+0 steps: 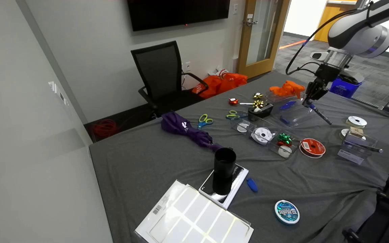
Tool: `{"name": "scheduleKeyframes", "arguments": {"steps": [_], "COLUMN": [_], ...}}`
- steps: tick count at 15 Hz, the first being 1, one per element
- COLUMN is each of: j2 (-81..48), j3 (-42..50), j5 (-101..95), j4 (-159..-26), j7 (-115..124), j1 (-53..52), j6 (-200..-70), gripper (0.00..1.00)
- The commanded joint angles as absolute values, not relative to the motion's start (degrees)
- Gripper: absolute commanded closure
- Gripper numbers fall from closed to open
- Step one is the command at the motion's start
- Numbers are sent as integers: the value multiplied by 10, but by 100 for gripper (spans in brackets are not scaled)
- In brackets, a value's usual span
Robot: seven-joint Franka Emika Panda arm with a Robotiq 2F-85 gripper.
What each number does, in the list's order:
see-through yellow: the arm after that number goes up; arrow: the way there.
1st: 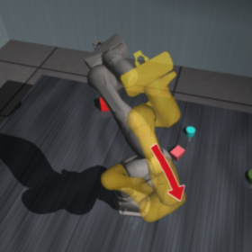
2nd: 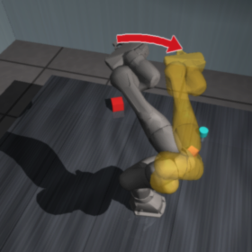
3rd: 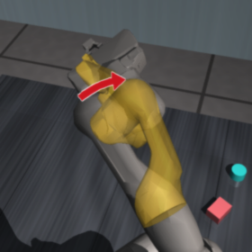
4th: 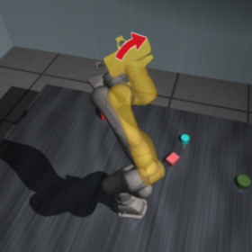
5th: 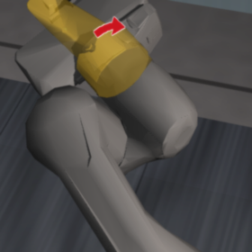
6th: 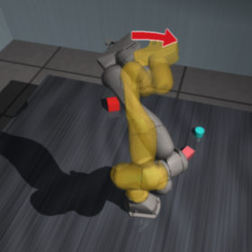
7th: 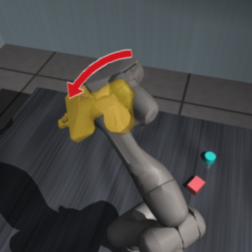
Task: Remove the blue marker from the container on the back left side of the table and put it in the container at the front.
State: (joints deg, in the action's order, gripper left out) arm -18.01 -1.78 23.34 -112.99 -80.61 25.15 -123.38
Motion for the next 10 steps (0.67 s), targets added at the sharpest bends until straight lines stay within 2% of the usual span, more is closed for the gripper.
{"name": "scheduleKeyframes", "arguments": {"steps": [1,10], "j2": [-130,-32], "j3": [11,62], "j5": [233,196], "j4": [-1191,-1317], "j7": [-861,-1050], "j1": [225,190], "j6": [-1239,-1234], "gripper": [95,95]}}
